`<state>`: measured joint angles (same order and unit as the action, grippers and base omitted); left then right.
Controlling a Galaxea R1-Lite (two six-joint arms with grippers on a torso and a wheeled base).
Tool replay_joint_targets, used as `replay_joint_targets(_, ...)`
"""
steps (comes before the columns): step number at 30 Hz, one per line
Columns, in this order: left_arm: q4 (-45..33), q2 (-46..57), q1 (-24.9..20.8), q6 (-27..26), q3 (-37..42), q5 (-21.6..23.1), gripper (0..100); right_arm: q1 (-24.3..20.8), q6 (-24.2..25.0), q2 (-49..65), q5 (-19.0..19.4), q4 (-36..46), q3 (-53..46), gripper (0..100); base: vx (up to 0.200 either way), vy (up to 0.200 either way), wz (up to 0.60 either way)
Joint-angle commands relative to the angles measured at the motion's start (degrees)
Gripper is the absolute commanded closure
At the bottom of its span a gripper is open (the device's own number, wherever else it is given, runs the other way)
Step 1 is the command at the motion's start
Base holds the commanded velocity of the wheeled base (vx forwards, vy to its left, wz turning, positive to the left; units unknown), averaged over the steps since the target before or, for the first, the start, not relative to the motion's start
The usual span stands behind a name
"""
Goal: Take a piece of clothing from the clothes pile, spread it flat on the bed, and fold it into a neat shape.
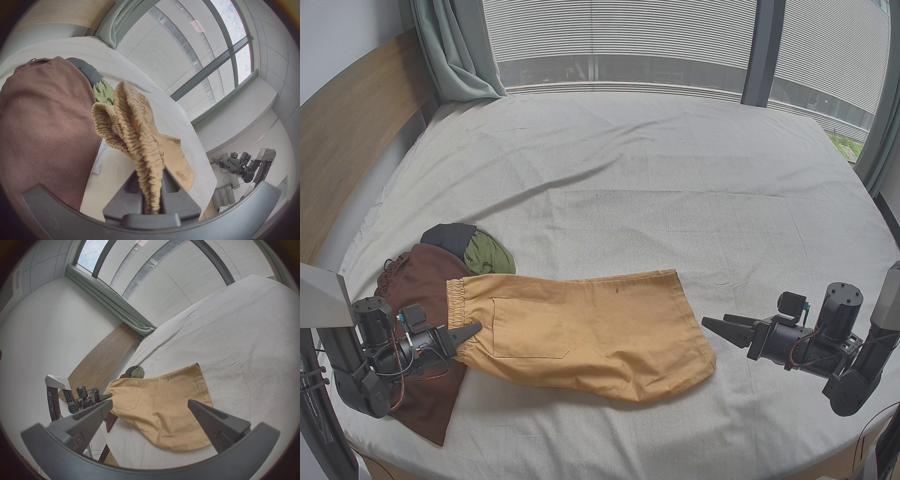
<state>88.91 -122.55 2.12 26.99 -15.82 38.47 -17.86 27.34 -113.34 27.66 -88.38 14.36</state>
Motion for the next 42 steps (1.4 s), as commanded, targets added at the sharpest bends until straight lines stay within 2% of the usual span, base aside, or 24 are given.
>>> replay_joint_targets(1, 0.04, 1.09, 0.25, -0.53, 0.79, 0.02, 100, -0.33, -0.01, 0.04, 0.03, -0.04, -0.03, 0, 0.0, 0.0, 0.0)
replay_joint_targets(6, -0.05, 2.93, -0.36, -0.36, 0.62, 0.02, 100, -0.42, -0.01, -0.04, 0.03, -0.04, -0.12, 0, 0.0, 0.0, 0.0)
replay_joint_targets(18, -0.05, 5.31, -5.9, 0.17, -1.32, -0.94, 100, -0.42, -0.01, 0.31, 0.03, -0.04, -0.12, 0, 0.0, 0.0, 0.0)
replay_joint_targets(35, -0.14, 4.87, -13.46, 4.3, -6.24, -4.99, 100, -0.42, -0.01, 1.01, 0.03, -0.04, 0.14, 0, 0.0, 0.0, 0.0)
replay_joint_targets(42, -0.22, 4.08, -17.33, 5.27, -8.96, -5.16, 100, -0.42, -0.01, 0.92, 0.03, 0.05, 0.14, 0, 0.0, 0.0, 0.0)
